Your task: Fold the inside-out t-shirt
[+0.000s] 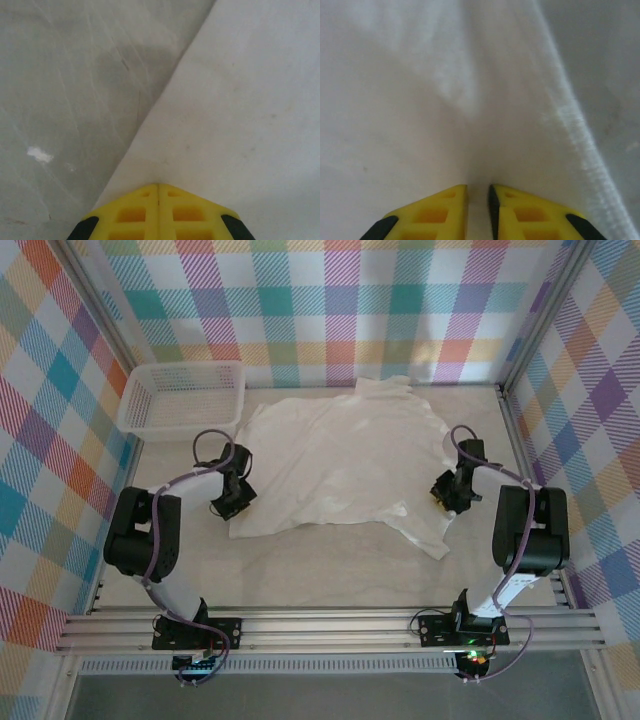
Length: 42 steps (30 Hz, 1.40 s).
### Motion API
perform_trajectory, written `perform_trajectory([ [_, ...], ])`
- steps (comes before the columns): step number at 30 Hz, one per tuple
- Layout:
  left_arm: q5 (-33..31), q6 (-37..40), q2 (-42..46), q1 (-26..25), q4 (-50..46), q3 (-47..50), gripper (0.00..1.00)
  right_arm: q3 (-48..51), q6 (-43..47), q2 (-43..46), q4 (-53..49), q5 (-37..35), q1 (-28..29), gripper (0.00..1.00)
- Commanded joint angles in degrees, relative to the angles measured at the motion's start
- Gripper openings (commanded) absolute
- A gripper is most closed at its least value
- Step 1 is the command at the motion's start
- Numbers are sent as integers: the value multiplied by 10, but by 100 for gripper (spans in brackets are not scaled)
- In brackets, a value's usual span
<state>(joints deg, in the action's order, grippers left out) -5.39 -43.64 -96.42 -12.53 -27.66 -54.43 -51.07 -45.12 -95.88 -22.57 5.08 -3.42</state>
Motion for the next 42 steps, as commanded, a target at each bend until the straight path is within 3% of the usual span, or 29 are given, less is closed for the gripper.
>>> perform_trajectory([
  [1,26,-29,6,29,-6,53,0,46,-40,25,-38,-13,-2,18],
  [8,28,-32,91,103,-5,145,0,126,-39,132,-82,-92,-4,18],
  [13,116,31,150,97,27,148,0,99,63,166,-59,13,-4,32],
  [15,122,36,187,90,20,147,11,83,53,193,-103,-21,-5,33],
  [18,110,35,251,86,-6,146,30,111,-33,270,-169,-114,-25,39],
  [20,98,31,297,84,-24,154,38,160,-57,327,-160,-114,-49,40],
  [25,59,18,369,83,-72,171,41,191,-67,326,-182,-88,-50,44],
  [29,27,11,384,83,-106,176,46,205,-45,286,-137,-48,-49,51],
  [33,34,5,386,83,-107,188,55,196,-34,254,-89,-23,-49,34],
  [37,48,0,403,83,-126,203,56,179,-33,282,-106,-61,-49,0],
  [42,17,7,427,83,-184,208,54,180,-41,379,-141,-110,-49,0],
])
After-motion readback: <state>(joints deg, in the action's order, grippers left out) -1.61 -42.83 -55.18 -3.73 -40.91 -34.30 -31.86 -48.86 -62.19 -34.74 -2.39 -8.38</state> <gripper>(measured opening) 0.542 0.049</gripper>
